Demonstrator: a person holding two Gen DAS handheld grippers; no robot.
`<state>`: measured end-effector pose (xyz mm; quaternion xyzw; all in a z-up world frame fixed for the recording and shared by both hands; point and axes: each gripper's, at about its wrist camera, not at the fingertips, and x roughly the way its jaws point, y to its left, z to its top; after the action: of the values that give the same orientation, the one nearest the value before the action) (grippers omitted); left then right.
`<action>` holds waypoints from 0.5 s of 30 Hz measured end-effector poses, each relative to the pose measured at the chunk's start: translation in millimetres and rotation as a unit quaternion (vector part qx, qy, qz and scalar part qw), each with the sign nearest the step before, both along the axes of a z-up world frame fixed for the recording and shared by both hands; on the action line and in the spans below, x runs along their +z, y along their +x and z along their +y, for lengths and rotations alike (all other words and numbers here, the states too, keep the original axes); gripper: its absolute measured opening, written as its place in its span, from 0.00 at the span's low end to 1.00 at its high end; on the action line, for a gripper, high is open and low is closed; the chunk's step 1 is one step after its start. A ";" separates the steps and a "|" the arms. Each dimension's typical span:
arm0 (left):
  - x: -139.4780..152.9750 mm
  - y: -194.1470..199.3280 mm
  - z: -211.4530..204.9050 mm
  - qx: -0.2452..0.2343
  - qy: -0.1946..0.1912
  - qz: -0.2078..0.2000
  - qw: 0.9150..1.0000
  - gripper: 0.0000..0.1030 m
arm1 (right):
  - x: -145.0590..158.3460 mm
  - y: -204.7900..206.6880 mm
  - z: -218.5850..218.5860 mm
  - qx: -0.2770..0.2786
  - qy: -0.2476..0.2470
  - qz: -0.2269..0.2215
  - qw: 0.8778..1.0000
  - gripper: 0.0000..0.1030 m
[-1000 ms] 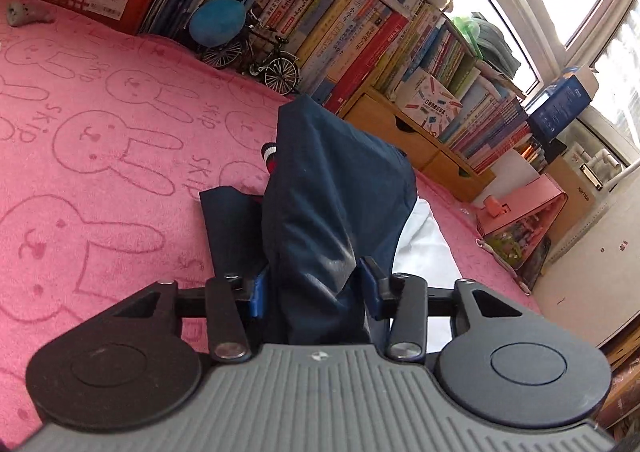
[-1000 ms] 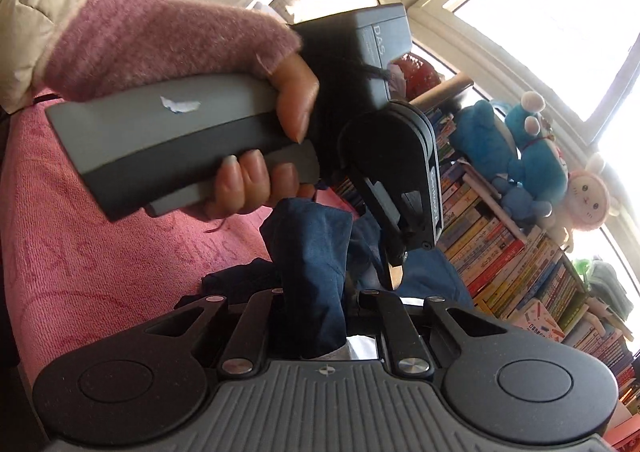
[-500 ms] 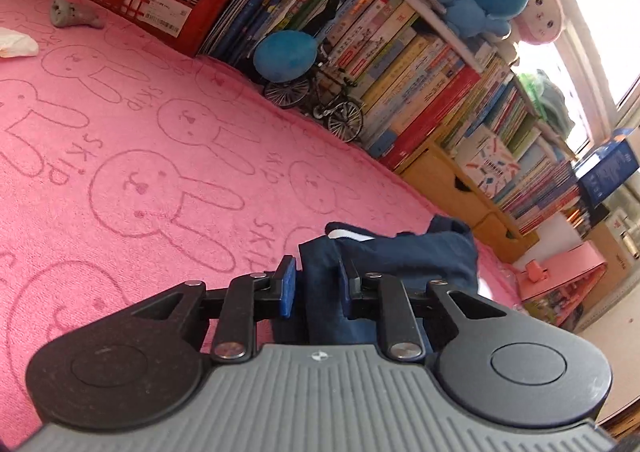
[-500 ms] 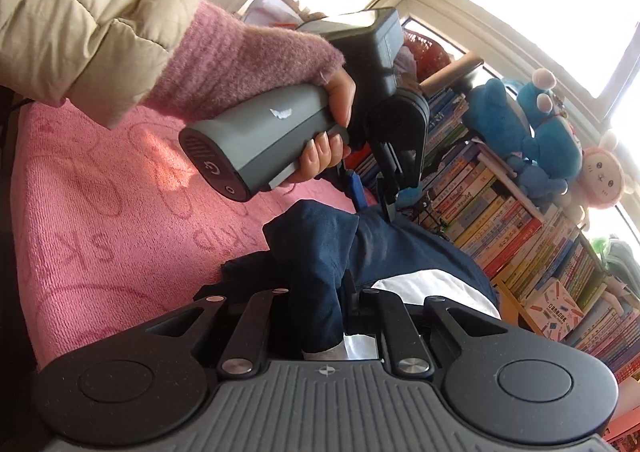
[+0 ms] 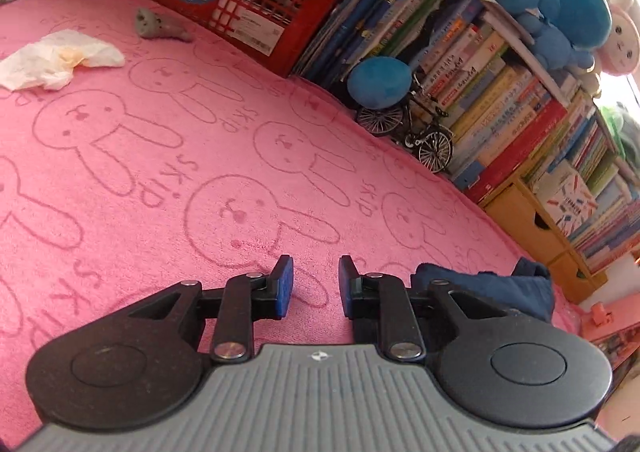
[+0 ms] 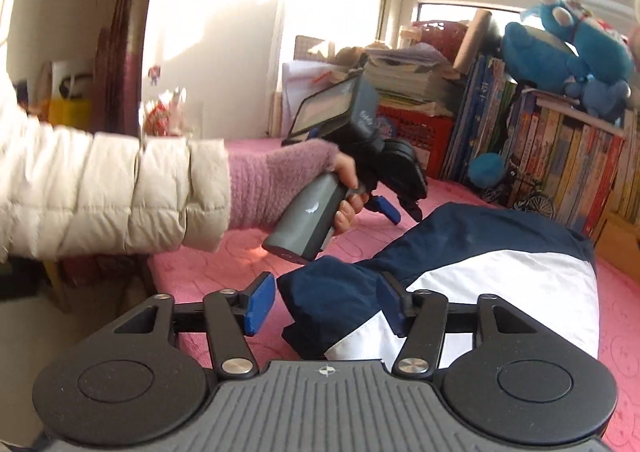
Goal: Fold clothes
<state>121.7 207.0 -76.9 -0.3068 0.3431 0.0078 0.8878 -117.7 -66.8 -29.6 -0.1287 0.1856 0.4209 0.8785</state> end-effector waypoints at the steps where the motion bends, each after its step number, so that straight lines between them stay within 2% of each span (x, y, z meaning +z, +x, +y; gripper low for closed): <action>1: 4.1 -1.4 2.2 0.000 -0.001 -0.002 1.000 0.22 | 7.9 1.6 -14.6 -0.002 0.021 0.007 1.000 0.66; 4: 20.1 -4.4 0.9 -0.015 0.011 -0.014 1.000 0.24 | 26.3 15.4 -63.3 -0.030 0.088 0.025 0.995 0.76; 6: 30.9 -5.3 -1.9 -0.031 0.004 -0.027 0.999 0.28 | 31.6 43.5 -96.1 -0.071 0.130 0.047 0.988 0.78; 9: 45.8 -2.9 -14.1 -0.062 -0.018 -0.045 0.997 0.33 | 25.1 93.4 -141.7 -0.165 0.186 0.095 0.964 0.77; 11: 54.3 0.8 -27.3 -0.083 -0.028 -0.050 0.995 0.34 | 8.3 123.4 -170.9 -0.215 0.222 0.138 0.941 0.58; 12: 57.7 3.4 -36.7 -0.095 -0.025 -0.050 0.994 0.34 | -0.3 138.6 -180.9 -0.229 0.236 0.155 0.932 0.45; 15: 66.2 11.6 -65.2 -0.132 -0.014 -0.049 0.990 0.39 | -25.4 179.7 -198.0 -0.272 0.263 0.186 0.906 0.41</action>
<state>133.3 141.7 -10.7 -0.2709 0.3370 -0.1289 0.8924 61.9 -264.7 -55.0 0.2437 0.2562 0.2153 0.9103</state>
